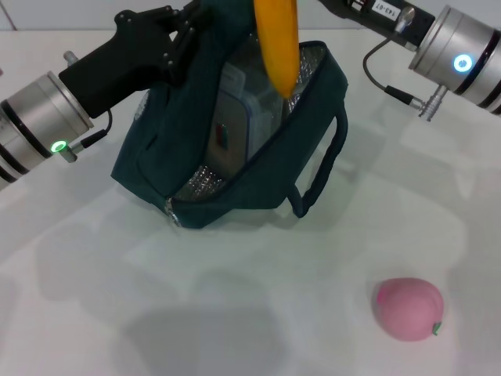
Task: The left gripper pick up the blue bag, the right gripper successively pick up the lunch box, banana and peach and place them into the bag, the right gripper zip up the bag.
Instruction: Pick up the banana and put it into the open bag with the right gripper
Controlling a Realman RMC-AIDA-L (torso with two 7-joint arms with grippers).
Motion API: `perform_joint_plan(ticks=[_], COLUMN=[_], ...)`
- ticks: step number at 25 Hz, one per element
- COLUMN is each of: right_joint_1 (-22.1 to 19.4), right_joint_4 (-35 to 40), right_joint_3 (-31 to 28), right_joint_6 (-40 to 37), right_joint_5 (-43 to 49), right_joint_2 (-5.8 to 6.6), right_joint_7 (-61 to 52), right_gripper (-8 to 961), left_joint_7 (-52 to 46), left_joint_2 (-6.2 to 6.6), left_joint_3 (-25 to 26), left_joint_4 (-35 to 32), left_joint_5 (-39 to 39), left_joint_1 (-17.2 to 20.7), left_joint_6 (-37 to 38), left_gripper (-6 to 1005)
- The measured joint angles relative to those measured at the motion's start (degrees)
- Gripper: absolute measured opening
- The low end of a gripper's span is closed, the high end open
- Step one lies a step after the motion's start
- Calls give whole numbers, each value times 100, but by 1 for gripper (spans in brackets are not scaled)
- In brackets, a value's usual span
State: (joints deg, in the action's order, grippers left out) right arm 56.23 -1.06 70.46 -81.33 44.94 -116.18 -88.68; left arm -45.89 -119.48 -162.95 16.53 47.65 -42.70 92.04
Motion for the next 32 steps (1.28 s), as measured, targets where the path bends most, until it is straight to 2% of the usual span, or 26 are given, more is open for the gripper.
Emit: perform_joint_plan(ticks=[8, 12, 15, 19, 22, 26, 32], right_joint_1=[19, -23, -255, -789, -1044, -1226, -1445], right_joint_4=[290, 767, 1414, 2456, 3115, 3409, 3514], right_joint_3=[44, 582, 1162, 1732, 2183, 2437, 2430], right_joint_6=[87, 319, 560, 904, 1424, 1782, 1725], right_joint_5=[677, 789, 755, 708, 725, 735, 662], right_joint_2=[0, 0, 0, 0, 3, 11, 5], right_joint_7=[326, 726, 976, 1430, 1775, 2174, 2843], right_gripper=[418, 418, 418, 418, 418, 419, 419], left_joint_7=[45, 45, 45, 33, -2, 1, -3], left_joint_2=[-2, 1, 4, 23, 46, 38, 63], left_joint_3=[0, 0, 0, 0, 0, 0, 0], left_joint_4=[-1, -1, 14, 59, 114, 168, 175], left_joint_5=[9, 17, 17, 17, 18, 17, 17], left_joint_1=[-11, -12, -16, 17, 72, 81, 75], left_joint_6=[-43, -56, -73, -75, -75, -81, -66], left_gripper=[35, 35, 35, 34, 34, 34, 34])
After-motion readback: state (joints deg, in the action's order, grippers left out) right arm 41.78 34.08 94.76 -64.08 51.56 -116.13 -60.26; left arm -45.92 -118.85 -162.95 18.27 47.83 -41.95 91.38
